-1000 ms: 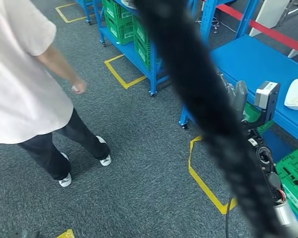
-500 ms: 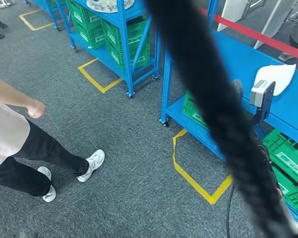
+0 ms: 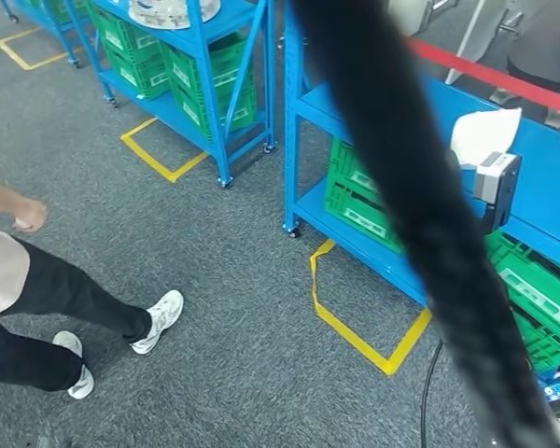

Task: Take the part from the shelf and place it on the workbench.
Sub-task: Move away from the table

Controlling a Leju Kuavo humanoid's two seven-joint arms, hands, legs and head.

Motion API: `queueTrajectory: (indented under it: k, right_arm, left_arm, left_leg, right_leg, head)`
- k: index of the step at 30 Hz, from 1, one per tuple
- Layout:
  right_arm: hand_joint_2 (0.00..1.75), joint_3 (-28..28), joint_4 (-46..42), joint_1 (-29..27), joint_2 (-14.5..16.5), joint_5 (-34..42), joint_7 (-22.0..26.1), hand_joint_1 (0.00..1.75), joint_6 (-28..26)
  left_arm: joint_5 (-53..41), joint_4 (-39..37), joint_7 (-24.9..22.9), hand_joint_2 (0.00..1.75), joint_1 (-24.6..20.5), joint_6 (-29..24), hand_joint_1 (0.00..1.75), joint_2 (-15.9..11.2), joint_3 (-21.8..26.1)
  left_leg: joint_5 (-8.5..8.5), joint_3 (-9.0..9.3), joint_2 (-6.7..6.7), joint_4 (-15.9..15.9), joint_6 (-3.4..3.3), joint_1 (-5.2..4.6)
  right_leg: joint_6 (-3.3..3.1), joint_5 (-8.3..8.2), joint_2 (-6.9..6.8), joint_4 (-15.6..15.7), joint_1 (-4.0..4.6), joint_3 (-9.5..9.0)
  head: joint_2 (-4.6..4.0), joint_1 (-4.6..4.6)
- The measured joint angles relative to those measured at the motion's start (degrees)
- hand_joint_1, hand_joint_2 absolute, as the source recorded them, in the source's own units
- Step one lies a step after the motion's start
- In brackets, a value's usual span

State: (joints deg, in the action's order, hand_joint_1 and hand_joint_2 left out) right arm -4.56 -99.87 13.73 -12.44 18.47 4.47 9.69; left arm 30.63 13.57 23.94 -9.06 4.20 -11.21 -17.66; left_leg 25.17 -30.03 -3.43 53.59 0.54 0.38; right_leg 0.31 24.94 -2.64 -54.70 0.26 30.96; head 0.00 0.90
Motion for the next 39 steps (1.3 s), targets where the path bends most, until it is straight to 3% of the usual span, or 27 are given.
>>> queueTrajectory:
  k: [2,4,7,8,9,11,13,15,18,19,21,23,24,25,26,29,31,33,35,37,39]
  right_arm:
    - [0.00,-0.03,-0.04,-0.01,0.00,0.05,0.07,0.00,-0.43]
    - [0.00,-0.09,-0.19,0.09,0.00,0.08,0.14,0.00,-0.74]
    - [0.00,-0.25,-0.32,0.06,0.00,0.09,0.15,0.00,-0.90]
    - [0.00,-0.30,-0.31,-0.05,0.00,0.09,0.14,0.00,-0.91]
    - [0.00,-0.36,-0.31,-0.14,0.00,0.09,0.13,0.00,-0.91]
    - [0.00,-0.42,-0.31,-0.18,0.00,0.09,0.12,0.00,-0.91]
    - [0.00,-0.44,-0.33,-0.16,0.00,0.09,0.13,0.00,-0.91]
    - [0.00,-0.45,-0.36,-0.04,0.00,0.09,0.13,0.00,-0.94]
    - [0.00,-0.45,-0.38,-0.03,0.00,0.10,0.09,0.00,-1.09]
    - [0.00,-0.45,-0.40,-0.04,0.00,0.17,0.07,0.00,-1.17]
    - [0.00,-0.44,-0.45,-0.02,0.00,0.40,0.01,0.00,-1.35]
    - [0.00,-0.45,-0.47,-0.20,0.00,0.73,-0.09,0.00,-1.44]
    - [0.00,-0.47,-0.48,-0.37,0.00,0.86,-0.14,0.00,-1.50]
    - [0.00,-0.47,-0.48,-0.52,0.00,0.92,-0.17,0.00,-1.57]
    - [0.00,-0.47,-0.48,-0.61,0.00,0.94,-0.19,0.00,-1.62]
    - [0.00,-0.47,-0.62,-0.57,0.00,0.94,-0.19,0.00,-1.71]
    - [0.00,-0.47,-0.80,-0.43,0.00,0.94,-0.19,0.00,-1.74]
    - [0.00,-0.45,-0.92,-0.37,0.00,0.94,-0.20,0.00,-1.79]
    - [0.00,-0.45,-1.11,-0.28,0.00,0.95,-0.23,0.00,-1.83]
    - [0.00,-0.49,-1.26,-0.18,0.00,0.96,-0.32,0.00,-1.87]
    - [0.00,-0.55,-1.26,-0.32,0.00,0.99,-0.45,0.00,-1.95]
  left_arm:
    - [0.05,0.00,0.01,0.00,-0.01,0.03,0.00,-0.02,-0.01]
    - [0.07,0.00,0.05,0.00,-0.09,0.04,0.00,-0.04,0.00]
    - [0.08,0.00,0.12,0.00,0.11,0.04,0.00,-0.12,0.00]
    - [0.08,0.00,0.12,0.00,0.26,0.04,0.00,-0.15,-0.01]
    - [0.08,0.00,0.12,0.00,0.36,0.04,0.00,-0.16,-0.01]
    - [0.08,0.00,0.12,0.00,0.42,0.04,0.00,-0.19,-0.01]
    - [0.08,0.00,0.12,0.00,0.37,0.04,0.00,-0.27,-0.01]
    - [0.08,-0.01,0.13,0.00,0.29,0.04,0.00,-0.31,-0.01]
    - [0.08,-0.01,0.16,0.00,0.09,0.04,0.00,-0.29,-0.01]
    - [0.07,0.00,0.18,0.00,0.05,0.04,0.00,-0.30,-0.01]
    - [0.06,0.00,0.22,0.00,0.03,0.04,0.00,-0.31,-0.01]
    - [0.06,-0.01,0.26,0.00,0.19,0.04,0.00,-0.32,-0.01]
    - [0.06,-0.02,0.27,0.00,0.29,0.04,0.00,-0.31,-0.01]
    - [0.06,-0.02,0.27,0.00,0.36,0.04,0.00,-0.30,-0.01]
    - [0.06,-0.02,0.27,0.00,0.38,0.04,0.00,-0.30,-0.01]
    - [0.06,-0.02,0.29,0.00,0.36,0.04,0.00,-0.27,-0.01]
    - [0.06,-0.02,0.31,0.00,0.37,0.04,0.00,-0.26,-0.01]
    - [0.05,-0.02,0.32,0.00,0.34,0.04,0.00,-0.25,-0.01]
    - [0.05,-0.02,0.36,0.00,0.21,0.03,0.00,-0.24,-0.01]
    - [0.07,-0.02,0.42,0.00,0.17,-0.02,0.00,-0.26,-0.01]
    - [0.09,-0.02,0.45,0.00,0.35,-0.06,0.00,-0.28,-0.01]
  left_leg:
    - [0.16,0.10,-0.72,-0.03,0.58,0.02]
    - [1.65,-0.59,0.22,1.91,1.19,0.19]
    - [7.19,-5.98,2.72,13.08,1.72,0.34]
    - [8.26,-7.84,2.97,16.55,1.81,0.34]
    - [8.20,-8.80,3.08,18.04,1.84,0.35]
    - [5.34,-7.70,3.15,14.86,1.74,0.43]
    - [1.30,-3.48,4.19,5.94,1.48,0.56]
    - [-0.56,-0.76,5.36,0.17,1.09,0.48]
    - [-0.61,-0.69,4.89,-0.12,0.17,0.28]
    - [-0.69,-0.66,4.52,-0.23,-0.20,0.33]
    - [-0.83,-0.61,3.73,-0.45,-0.85,0.46]
    - [-0.77,-0.64,2.97,-0.44,-1.14,0.30]
    - [-0.74,-0.64,2.55,-0.43,-1.17,0.22]
    - [-0.70,-0.62,2.14,-0.42,-1.19,0.16]
    - [-0.65,-0.55,1.75,-0.41,-1.19,0.10]
    - [-0.35,-0.06,0.71,-0.35,-0.90,-0.16]
    - [-0.15,0.09,-0.03,-0.29,-0.52,-0.37]
    - [-0.03,0.20,-0.90,-0.34,-0.09,-0.46]
    - [1.18,-0.29,0.06,1.17,0.52,-0.37]
    - [4.67,-3.16,2.19,7.34,1.06,-0.19]
    - [8.03,-7.38,3.00,15.55,1.40,-0.01]
  right_leg:
    - [-0.67,-0.16,0.94,0.27,0.07,0.01]
    - [-1.38,-0.52,1.79,0.69,-0.19,-0.13]
    - [-2.01,-0.77,2.93,0.91,-0.33,-0.03]
    - [-2.06,-0.78,3.41,0.90,-0.31,0.03]
    - [-2.07,-0.78,3.92,0.89,-0.30,0.05]
    - [-2.03,-0.79,4.87,0.86,-0.31,-0.05]
    - [-1.77,-0.78,5.77,0.89,-0.34,-0.26]
    - [-1.14,-0.79,6.64,0.85,-0.36,-0.15]
    - [-0.10,-0.87,7.43,0.89,-0.47,0.17]
    - [0.20,-0.43,6.99,0.35,-0.45,0.41]
    - [0.68,2.31,5.15,-4.06,-0.42,2.31]
    - [1.03,6.42,3.57,-12.51,-0.45,6.09]
    - [1.12,7.61,3.32,-15.93,-0.48,7.65]
    - [1.12,7.70,3.19,-17.35,-0.50,8.30]
    - [1.02,6.62,3.06,-16.25,-0.48,7.70]
    - [0.02,1.06,0.97,-3.93,0.09,1.40]
    - [-0.68,0.01,-0.23,0.64,0.66,-0.75]
    - [-1.18,-0.03,0.56,1.05,0.73,-0.76]
    - [-1.77,-0.44,1.46,1.49,0.34,-0.90]
    - [-2.21,-0.75,2.19,1.77,-0.02,-0.87]
    - [-2.37,-0.82,3.09,1.72,-0.09,-0.60]
  head:
    - [0.00,-0.14]
    - [0.00,-0.28]
    - [0.00,-0.61]
    - [0.00,-0.64]
    - [0.00,-0.66]
    - [0.00,-0.73]
    - [0.00,-0.81]
    - [0.00,-0.92]
    - [0.00,-0.98]
    - [0.00,-0.91]
    - [0.00,-0.74]
    - [0.00,-0.61]
    - [0.00,-0.60]
    - [0.00,-0.58]
    - [0.00,-0.56]
    - [0.00,-0.49]
    - [0.00,-0.53]
    - [0.00,-0.58]
    - [0.00,-0.66]
    - [0.00,-0.84]
    - [0.00,-0.93]
